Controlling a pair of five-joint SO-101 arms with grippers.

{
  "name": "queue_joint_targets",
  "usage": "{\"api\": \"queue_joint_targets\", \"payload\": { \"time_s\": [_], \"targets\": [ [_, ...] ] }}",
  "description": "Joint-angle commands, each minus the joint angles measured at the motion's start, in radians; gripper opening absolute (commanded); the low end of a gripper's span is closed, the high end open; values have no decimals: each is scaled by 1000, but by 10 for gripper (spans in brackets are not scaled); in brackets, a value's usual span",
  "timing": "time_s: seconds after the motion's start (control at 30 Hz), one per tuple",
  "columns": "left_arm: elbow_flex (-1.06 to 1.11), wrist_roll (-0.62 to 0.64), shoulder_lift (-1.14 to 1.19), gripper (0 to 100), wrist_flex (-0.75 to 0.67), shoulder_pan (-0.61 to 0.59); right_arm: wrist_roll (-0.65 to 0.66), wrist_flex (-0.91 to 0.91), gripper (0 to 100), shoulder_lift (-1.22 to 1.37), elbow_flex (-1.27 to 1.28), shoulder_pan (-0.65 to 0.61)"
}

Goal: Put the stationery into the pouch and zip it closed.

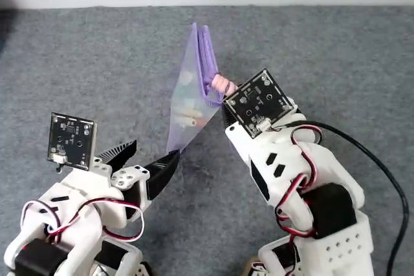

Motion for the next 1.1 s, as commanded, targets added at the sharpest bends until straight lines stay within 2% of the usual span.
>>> {"api": "queue_joint_targets", "payload": {
  "time_s": [0.0, 0.17, 0.27, 0.43, 0.7, 0.97, 1.07],
  "targets": [
    [-8, 15, -5, 265, -21, -5, 9, 67, 8, -38, -14, -24],
    [-7, 75, -5, 265, 14, -5, 2, 265, 14, -36, -14, -22],
    [-8, 77, -5, 265, 57, -21, -57, 331, 67, -44, -14, -15],
    [-13, 71, -5, 265, 115, -140, -170, 409, 166, -36, -14, 113],
    [-16, 71, -6, 265, 193, -218, -262, 466, 166, -64, -18, 295],
    [-7, 74, -6, 264, 161, -279, -361, 466, 158, -166, 32, 306],
    [-22, 75, -6, 237, 161, -308, -361, 466, 72, -223, 68, 308]
  ]
}}
